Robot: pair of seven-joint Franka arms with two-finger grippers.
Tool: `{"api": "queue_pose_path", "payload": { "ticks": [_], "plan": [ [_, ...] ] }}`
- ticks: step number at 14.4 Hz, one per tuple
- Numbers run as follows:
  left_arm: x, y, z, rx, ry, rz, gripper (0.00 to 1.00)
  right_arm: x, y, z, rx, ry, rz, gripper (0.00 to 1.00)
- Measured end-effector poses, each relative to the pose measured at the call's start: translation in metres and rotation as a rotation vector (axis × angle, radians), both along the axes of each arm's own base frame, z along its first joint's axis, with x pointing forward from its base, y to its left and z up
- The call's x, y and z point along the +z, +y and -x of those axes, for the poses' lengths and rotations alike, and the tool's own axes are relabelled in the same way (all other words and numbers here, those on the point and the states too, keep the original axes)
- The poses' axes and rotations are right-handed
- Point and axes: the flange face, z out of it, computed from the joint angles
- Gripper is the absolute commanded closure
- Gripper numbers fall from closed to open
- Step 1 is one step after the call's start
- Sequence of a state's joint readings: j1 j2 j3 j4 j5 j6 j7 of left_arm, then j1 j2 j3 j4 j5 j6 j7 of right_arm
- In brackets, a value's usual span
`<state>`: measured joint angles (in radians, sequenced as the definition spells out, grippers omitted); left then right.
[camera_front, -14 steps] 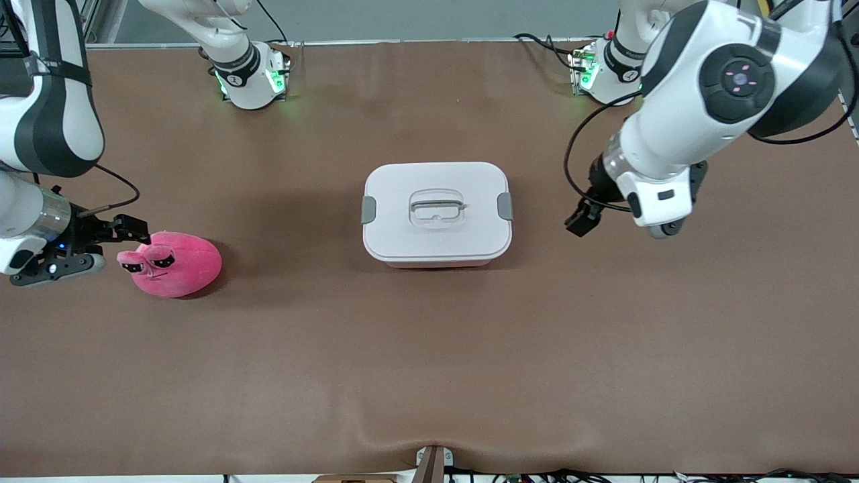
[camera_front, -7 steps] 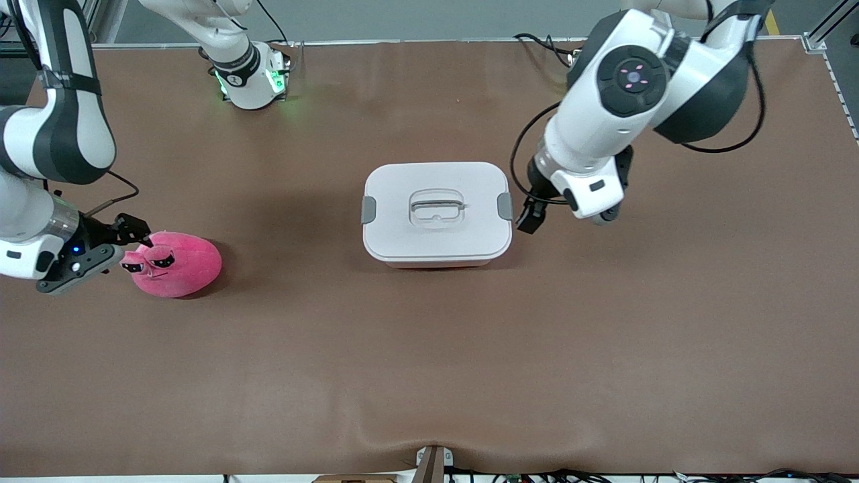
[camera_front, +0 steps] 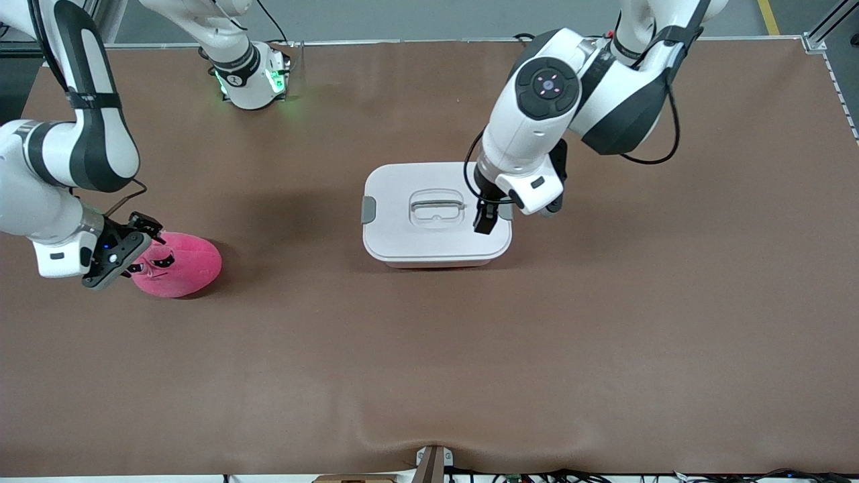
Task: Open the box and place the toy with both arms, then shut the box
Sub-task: 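Move the right gripper to the pink toy while the left gripper reaches the lid handle, then grasp the pink toy with the right gripper while the left gripper grips the handle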
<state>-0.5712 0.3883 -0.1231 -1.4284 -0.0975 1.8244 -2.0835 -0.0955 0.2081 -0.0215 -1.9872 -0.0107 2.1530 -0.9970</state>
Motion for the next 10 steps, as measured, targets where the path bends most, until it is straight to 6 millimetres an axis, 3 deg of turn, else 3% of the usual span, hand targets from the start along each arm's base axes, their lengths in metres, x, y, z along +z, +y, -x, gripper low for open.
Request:
{"api": "queue_pose_path", "payload": {
  "ticks": [6,7,8,10],
  "plan": [
    [-0.037,-0.05,0.025,0.055,0.019,-0.008,0.0,-0.029,0.0,0.004,0.002,0.052,-0.005,0.0],
    [-0.043,-0.055,0.027,0.066,0.022,-0.011,0.0,-0.031,0.0,0.004,0.003,0.055,-0.006,0.05],
    [-0.05,-0.06,0.029,0.073,0.026,-0.013,0.0,-0.032,0.0,0.004,0.004,0.058,-0.006,0.43],
    [-0.064,-0.071,0.037,0.081,0.034,-0.029,0.0,-0.035,0.0,0.004,0.005,0.064,-0.007,0.96]
  ]
}}
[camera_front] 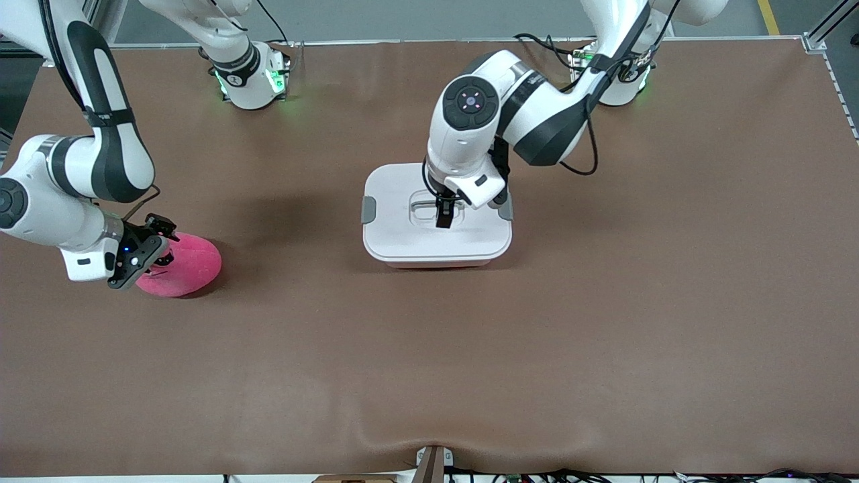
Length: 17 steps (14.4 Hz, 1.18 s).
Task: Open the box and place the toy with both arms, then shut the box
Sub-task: 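Grasp the pink toy with the right gripper while the left gripper grips the handle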
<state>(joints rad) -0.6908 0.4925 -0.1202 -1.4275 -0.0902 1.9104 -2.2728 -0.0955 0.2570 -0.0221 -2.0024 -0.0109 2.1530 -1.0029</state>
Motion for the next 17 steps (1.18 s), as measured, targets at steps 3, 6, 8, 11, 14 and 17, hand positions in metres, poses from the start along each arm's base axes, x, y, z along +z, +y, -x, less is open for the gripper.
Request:
{"api": "queue_pose_path", "payload": {
  "ticks": [3,6,8,11,14,17],
  "plan": [
    [-0.018,-0.011,0.008,0.041,0.003,-0.038,0.0,-0.004,0.0,0.002,0.001,0.019,-0.002,1.0],
    [-0.028,-0.016,0.012,0.042,0.008,-0.053,0.0,-0.005,0.0,0.003,0.002,0.031,-0.004,1.0],
    [-0.035,-0.016,0.011,0.042,0.014,-0.061,0.0,-0.002,0.001,0.001,0.005,0.026,-0.004,1.0],
    [-0.054,-0.016,0.012,0.041,0.033,-0.08,0.0,0.012,0.007,-0.008,0.022,-0.002,-0.001,1.0],
    [-0.07,-0.015,0.013,0.059,0.04,-0.088,0.22,0.04,0.03,-0.027,0.087,-0.061,0.027,1.0],
    [-0.077,-0.02,0.017,0.074,0.039,-0.088,0.8,0.068,0.057,-0.043,0.193,-0.112,0.111,1.0]
  ]
}}
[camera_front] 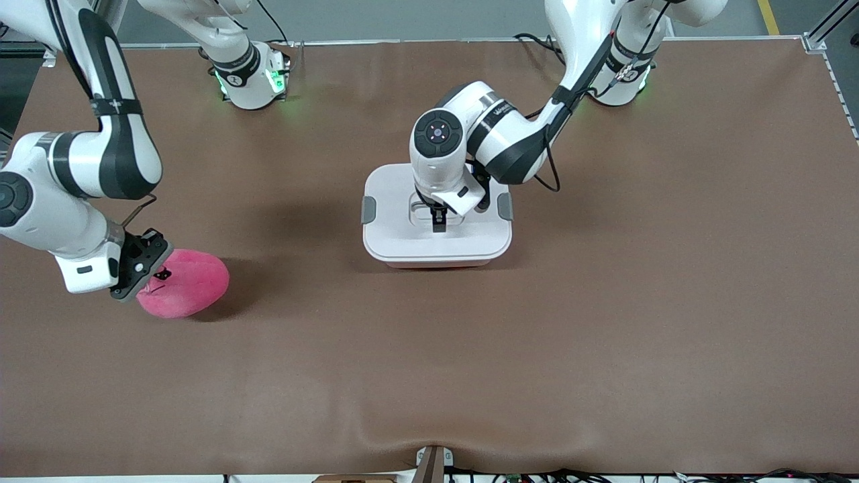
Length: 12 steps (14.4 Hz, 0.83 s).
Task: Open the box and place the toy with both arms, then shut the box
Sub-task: 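Grasp the pink toy with the right gripper while the left gripper grips the handle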
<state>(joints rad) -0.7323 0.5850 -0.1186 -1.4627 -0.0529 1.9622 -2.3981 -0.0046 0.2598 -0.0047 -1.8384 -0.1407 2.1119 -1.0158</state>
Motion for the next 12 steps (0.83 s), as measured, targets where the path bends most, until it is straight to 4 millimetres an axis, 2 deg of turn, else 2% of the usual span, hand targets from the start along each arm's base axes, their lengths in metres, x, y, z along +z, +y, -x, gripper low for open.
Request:
{"api": "queue_pose_path", "payload": {
  "ticks": [4,7,12],
  "plan": [
    [0.002,-0.001,-0.002,0.005,-0.012,0.009,1.0,0.032,0.023,-0.015,0.148,-0.057,0.043,1.0],
    [0.009,0.002,-0.006,0.012,-0.022,0.016,1.0,0.048,0.026,-0.022,0.248,-0.08,0.062,1.0],
    [0.012,0.002,-0.005,0.012,-0.024,0.018,1.0,0.056,0.036,-0.032,0.476,-0.129,0.101,1.0]
  ]
}}
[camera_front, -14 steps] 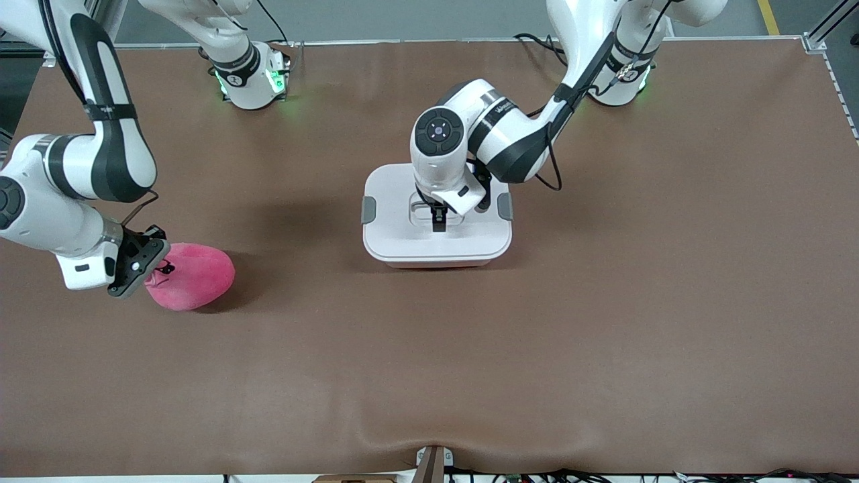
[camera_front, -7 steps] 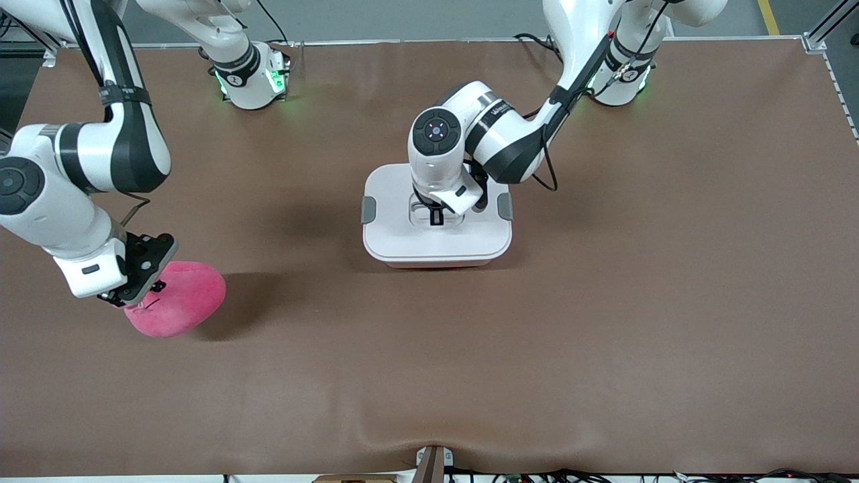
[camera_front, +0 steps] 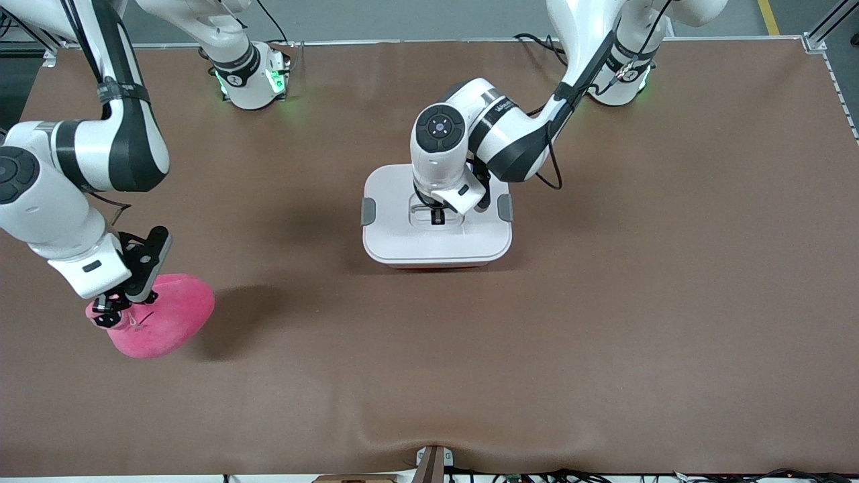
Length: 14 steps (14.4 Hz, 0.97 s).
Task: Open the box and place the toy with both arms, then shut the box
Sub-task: 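Grasp the pink toy with the right gripper while the left gripper grips the handle, then lift the lid off with the left gripper while the right gripper lifts the toy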
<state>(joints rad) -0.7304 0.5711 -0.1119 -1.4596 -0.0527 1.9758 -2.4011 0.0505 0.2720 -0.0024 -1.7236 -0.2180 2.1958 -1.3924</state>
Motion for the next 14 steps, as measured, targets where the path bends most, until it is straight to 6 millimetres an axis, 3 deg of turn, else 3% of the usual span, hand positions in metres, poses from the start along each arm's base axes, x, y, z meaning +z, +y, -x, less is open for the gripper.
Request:
{"api": "queue_pose_path", "payload": {
  "ticks": [3,7,10,14],
  "plan": [
    [0.004,0.0,0.0,-0.001,-0.001,0.0,1.0,0.0,0.004,-0.007,0.141,-0.03,0.043,1.0],
    [0.03,0.003,0.002,0.009,-0.014,0.008,1.0,0.001,0.01,-0.021,0.299,-0.06,0.105,1.0],
    [0.048,0.013,-0.005,0.029,-0.033,0.017,1.0,0.009,0.029,-0.032,0.405,-0.083,0.132,1.0],
    [0.065,0.042,-0.023,0.071,-0.022,-0.002,1.0,0.022,0.059,-0.033,0.552,-0.09,0.193,1.0]
  ]
}}
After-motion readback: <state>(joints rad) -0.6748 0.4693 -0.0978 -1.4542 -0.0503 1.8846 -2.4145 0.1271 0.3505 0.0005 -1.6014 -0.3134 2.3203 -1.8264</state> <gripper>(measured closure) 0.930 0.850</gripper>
